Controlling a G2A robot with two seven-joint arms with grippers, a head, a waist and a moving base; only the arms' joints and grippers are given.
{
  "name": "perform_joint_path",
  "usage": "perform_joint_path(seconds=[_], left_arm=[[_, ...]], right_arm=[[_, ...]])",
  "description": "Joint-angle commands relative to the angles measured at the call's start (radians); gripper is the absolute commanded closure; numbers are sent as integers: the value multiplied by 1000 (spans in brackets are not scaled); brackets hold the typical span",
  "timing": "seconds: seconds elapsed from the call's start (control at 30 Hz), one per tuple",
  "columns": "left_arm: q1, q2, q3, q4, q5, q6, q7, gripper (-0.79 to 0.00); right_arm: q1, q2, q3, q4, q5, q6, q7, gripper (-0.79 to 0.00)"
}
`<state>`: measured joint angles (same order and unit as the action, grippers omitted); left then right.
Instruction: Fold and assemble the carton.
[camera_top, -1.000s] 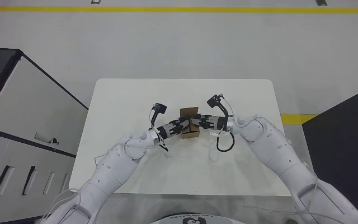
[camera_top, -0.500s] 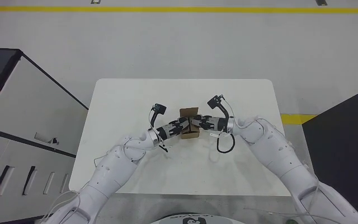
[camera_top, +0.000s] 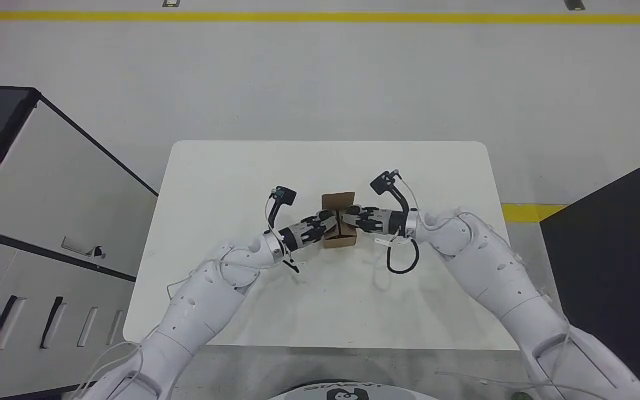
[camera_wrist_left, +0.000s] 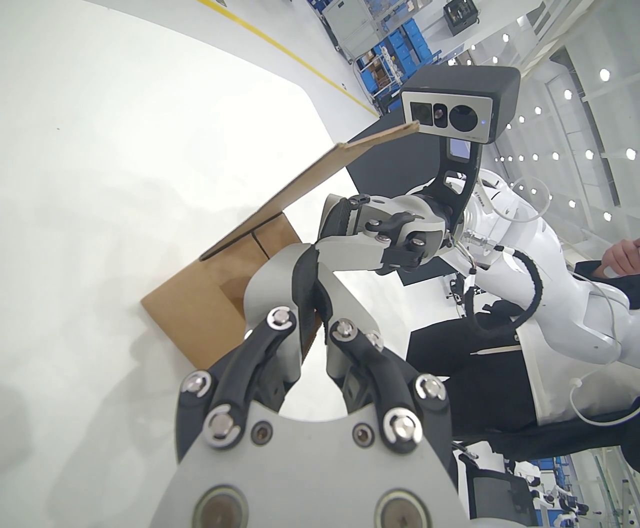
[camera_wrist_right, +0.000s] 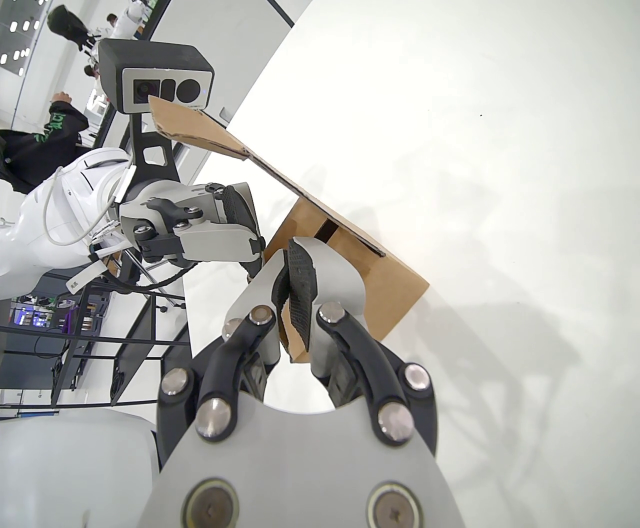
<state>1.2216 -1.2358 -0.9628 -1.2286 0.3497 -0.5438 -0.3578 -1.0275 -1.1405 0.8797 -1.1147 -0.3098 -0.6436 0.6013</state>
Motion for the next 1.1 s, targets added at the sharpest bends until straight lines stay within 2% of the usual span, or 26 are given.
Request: perform_joint_path(seconds=[0.0, 0.67, 0.9, 0.93, 0.97, 1.0, 1.03, 1.07], left_arm=[[0, 0, 0, 1, -2, 0, -2, 0], [-5, -5, 3, 13, -9, 3, -14, 0], [9, -1, -17, -25, -6, -18, 2, 0], [13, 1, -22, -35, -7, -21, 0, -83], [18, 3, -29, -46, -7, -25, 0, -262], [25, 6, -36, -57, -9, -29, -2, -397], [32, 8, -42, -69, -9, -33, -7, -499], [39, 11, -50, -83, -9, -37, -9, -628]], right_arm=[[-2, 0, 2, -1, 0, 1, -1, 0], [-12, 0, 14, -6, -1, 6, 9, 0], [-25, 6, 43, -12, 27, -36, -10, 0], [-29, 8, 51, -15, 38, -48, -12, 0], [-33, 10, 59, -16, 51, -60, -10, -166], [-36, 13, 67, -18, 59, -69, -5, -403], [-40, 16, 76, -21, 67, -78, -1, -665], [-45, 20, 85, -25, 79, -88, 4, -785]])
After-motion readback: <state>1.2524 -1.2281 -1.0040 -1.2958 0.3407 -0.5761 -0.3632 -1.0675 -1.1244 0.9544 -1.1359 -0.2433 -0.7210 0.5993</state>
